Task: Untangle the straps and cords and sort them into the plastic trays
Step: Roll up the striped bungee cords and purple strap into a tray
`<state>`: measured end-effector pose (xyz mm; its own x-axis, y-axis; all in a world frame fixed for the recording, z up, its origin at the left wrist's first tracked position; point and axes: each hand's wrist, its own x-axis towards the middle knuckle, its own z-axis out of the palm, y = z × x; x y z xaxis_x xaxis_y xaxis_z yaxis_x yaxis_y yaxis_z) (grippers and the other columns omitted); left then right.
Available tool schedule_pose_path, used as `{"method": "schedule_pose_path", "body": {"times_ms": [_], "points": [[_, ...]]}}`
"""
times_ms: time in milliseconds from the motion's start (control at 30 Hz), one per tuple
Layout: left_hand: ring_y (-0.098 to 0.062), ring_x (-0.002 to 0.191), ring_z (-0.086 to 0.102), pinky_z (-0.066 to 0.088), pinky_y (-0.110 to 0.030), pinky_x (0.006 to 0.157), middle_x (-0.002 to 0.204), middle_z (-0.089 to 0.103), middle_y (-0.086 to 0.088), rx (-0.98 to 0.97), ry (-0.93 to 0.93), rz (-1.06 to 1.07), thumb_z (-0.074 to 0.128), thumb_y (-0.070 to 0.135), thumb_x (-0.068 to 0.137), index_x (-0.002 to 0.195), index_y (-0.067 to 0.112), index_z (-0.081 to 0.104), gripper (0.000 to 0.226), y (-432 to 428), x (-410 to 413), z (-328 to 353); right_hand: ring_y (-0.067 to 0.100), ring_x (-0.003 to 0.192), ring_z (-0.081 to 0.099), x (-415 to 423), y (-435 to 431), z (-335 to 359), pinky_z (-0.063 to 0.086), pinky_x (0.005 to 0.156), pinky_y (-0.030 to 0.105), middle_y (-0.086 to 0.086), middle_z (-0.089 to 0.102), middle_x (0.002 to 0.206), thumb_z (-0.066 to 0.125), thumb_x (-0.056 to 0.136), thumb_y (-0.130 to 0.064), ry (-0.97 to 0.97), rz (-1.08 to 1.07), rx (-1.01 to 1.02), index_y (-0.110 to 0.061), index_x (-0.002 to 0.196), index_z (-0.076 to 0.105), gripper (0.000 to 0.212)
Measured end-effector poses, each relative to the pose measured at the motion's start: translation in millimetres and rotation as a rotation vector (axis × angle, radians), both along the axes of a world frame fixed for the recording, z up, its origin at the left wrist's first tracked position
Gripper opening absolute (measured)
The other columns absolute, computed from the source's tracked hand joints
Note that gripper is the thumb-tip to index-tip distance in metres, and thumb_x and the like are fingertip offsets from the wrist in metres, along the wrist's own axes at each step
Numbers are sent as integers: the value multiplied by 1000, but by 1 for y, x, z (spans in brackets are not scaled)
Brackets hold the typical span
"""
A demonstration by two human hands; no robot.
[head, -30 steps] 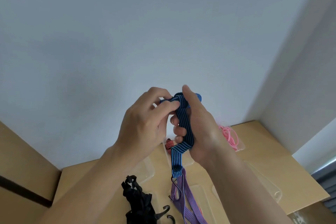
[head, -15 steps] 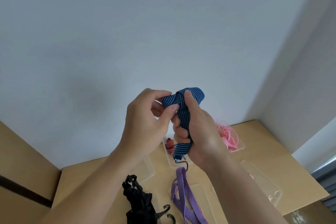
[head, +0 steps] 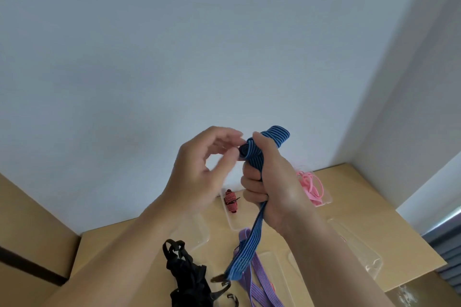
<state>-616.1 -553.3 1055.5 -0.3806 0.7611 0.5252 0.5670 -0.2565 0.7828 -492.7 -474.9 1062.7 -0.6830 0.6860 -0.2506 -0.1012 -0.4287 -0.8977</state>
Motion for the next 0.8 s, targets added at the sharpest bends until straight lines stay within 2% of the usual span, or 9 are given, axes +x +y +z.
{"method": "schedule_pose_path", "body": {"times_ms": [67,133,233,333,367,433,567,700,800], "points": [[-7,101,70,53,-19,83,107,75,5,-147,-292,-34,66,21,97,117,17,70,21,5,-2,11,18,57,9,0,-2,1,10,45,28,5,14,69,49,99,-46,3,51,108,-19,70,48,40],[-14,103,68,53,-23,85,112,74,-7,-285,-538,-213,57,29,96,122,6,69,37,9,-8,18,18,55,10,0,-4,3,13,43,26,7,15,65,47,102,-43,6,115,241,-18,72,30,43],[-30,109,64,55,-33,90,123,68,-26,-338,-658,-420,57,24,100,125,0,68,37,8,-15,26,18,53,11,4,-3,2,15,43,24,14,13,67,46,101,-45,35,207,404,-13,69,26,49],[-31,108,66,57,-36,83,123,70,-23,-304,-662,-478,58,17,94,130,3,66,39,8,-19,28,11,47,19,9,1,3,22,44,20,1,23,56,45,103,-48,39,271,541,-5,69,33,55],[-28,101,67,54,-36,77,118,72,-18,-265,-624,-469,59,14,93,131,4,65,40,8,-18,28,6,45,24,10,2,4,25,45,16,-11,28,52,43,103,-50,24,266,587,-2,72,39,57],[-21,89,65,47,-36,70,109,74,-8,-170,-479,-387,64,11,90,132,10,65,41,8,-14,29,4,45,30,10,3,5,28,48,14,-17,34,48,38,95,-55,-5,236,676,3,83,50,61],[-22,93,72,57,-32,75,108,74,-1,-17,-295,-286,70,7,85,127,16,64,43,4,-8,33,6,50,24,9,3,2,24,50,19,-16,32,52,34,92,-64,-29,187,831,-16,70,35,53],[-25,99,71,58,-35,86,109,75,1,-10,-171,-196,74,10,84,126,21,64,44,1,-7,31,8,57,31,6,6,-2,29,54,24,-11,36,60,45,97,-61,-5,199,795,-11,76,46,55],[-24,103,69,58,-39,89,112,72,4,-21,-176,-163,77,14,82,126,23,64,47,0,-8,32,7,61,44,9,11,0,38,60,22,-7,49,66,59,99,-42,-45,263,872,-16,80,53,33]]}}
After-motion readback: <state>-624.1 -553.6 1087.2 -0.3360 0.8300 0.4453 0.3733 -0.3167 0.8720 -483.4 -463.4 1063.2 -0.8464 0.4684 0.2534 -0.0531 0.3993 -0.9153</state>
